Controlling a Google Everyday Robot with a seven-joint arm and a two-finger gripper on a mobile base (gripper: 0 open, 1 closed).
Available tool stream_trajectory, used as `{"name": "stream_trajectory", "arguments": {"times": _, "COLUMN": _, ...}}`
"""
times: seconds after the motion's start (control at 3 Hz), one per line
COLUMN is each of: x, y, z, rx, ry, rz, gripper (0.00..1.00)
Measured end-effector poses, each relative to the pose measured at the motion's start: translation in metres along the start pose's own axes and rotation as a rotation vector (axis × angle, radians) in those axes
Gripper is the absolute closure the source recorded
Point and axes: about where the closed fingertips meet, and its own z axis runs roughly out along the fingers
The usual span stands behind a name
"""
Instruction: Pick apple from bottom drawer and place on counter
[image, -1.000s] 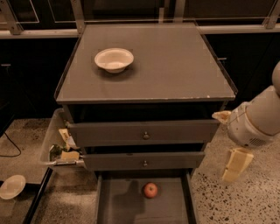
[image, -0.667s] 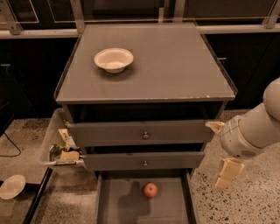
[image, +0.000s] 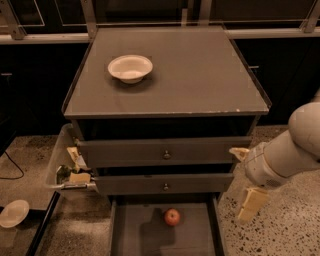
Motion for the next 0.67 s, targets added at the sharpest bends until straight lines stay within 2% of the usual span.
{"name": "stream_trajectory", "arguments": {"times": 0.33, "x": 0.019, "y": -0.001, "z": 0.051, "rx": -0.022, "ry": -0.023, "rz": 0.025, "gripper": 0.0}}
{"name": "stream_trajectory", "arguments": {"times": 0.67, "x": 0.038, "y": -0.003, "z": 0.099, "rx": -0.018, "ry": -0.07, "rz": 0.024, "gripper": 0.0}}
